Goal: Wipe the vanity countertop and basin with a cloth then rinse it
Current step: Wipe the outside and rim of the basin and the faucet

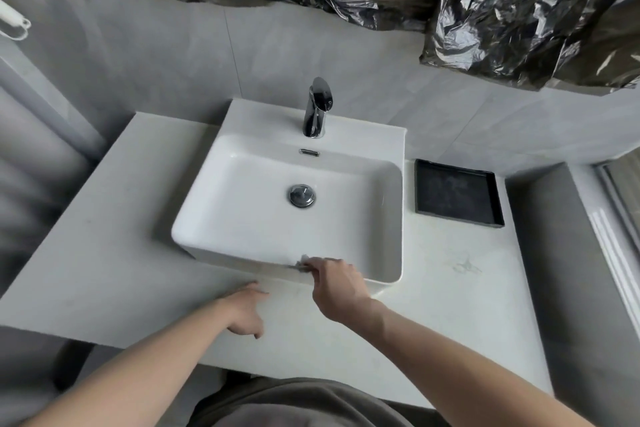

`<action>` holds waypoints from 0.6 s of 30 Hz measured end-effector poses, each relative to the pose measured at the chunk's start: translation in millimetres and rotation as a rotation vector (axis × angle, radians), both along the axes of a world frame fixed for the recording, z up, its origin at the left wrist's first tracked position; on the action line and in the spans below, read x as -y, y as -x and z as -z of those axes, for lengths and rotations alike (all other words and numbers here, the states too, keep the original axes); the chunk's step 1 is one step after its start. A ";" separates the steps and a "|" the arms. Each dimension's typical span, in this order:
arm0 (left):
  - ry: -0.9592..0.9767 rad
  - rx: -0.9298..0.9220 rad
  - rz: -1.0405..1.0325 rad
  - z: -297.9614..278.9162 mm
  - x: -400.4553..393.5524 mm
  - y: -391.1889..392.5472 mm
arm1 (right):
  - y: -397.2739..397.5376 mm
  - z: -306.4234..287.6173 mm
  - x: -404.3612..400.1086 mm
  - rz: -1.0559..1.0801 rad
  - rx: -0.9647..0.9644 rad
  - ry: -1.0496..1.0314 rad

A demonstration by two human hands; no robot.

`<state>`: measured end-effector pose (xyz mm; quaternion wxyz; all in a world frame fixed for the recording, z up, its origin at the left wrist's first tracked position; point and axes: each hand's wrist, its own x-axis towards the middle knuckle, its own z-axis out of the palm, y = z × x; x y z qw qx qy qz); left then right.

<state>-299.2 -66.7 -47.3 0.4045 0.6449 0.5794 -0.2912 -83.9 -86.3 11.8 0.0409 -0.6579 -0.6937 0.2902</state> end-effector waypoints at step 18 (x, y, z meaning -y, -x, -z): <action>-0.482 0.281 -0.528 -63.0 -80.9 139.0 | -45.2 19.2 13.0 0.309 0.369 0.037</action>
